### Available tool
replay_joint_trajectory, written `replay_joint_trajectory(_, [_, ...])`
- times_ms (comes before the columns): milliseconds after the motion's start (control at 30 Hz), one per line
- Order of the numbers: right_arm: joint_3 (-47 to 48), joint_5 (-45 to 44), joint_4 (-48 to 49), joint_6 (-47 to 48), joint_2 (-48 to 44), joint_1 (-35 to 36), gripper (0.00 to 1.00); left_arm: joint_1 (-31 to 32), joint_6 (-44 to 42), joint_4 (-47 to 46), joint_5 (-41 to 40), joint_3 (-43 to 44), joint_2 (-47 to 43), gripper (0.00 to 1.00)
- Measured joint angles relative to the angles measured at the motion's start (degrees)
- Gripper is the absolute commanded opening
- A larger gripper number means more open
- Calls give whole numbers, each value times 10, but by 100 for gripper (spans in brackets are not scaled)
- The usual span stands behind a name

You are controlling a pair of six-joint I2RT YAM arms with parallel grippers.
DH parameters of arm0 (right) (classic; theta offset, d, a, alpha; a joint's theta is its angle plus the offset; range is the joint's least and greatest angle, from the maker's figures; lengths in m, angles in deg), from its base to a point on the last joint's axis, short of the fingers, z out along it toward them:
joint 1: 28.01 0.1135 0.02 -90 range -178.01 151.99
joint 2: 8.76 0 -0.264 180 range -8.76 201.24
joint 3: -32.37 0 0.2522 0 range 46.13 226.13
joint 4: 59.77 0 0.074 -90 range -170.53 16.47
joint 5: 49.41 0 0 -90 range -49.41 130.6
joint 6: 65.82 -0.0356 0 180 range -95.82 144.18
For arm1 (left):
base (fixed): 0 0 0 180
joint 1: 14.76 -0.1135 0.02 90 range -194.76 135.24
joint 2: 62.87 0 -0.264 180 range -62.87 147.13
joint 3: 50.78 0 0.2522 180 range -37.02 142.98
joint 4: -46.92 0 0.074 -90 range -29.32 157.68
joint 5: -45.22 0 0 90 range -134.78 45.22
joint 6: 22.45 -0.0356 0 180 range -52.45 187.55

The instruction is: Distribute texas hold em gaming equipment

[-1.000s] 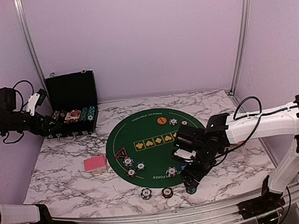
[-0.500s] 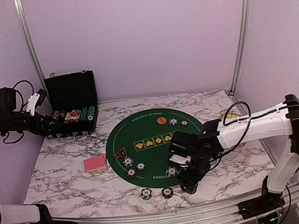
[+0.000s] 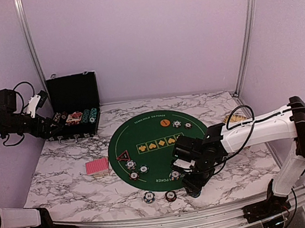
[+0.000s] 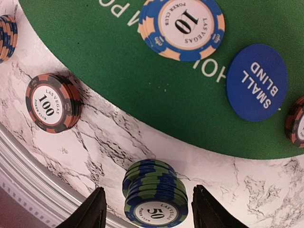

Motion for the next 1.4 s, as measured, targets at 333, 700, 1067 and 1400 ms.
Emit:
replay_joint_trajectory(333, [-14,0,8,0,0,0,52,0,0,0,0,0,0,99])
replay_joint_trajectory(700, [-15,-2,7,0,0,0,43,0,0,0,0,0,0,99])
replay_joint_trajectory(1067, [-5,-2,-2,1,0,1,27,0,0,0,0,0,0,99])
replay_joint_trajectory(1400, [57,-26,-42,9,0,-4,20,0,0,0,0,0,0,99])
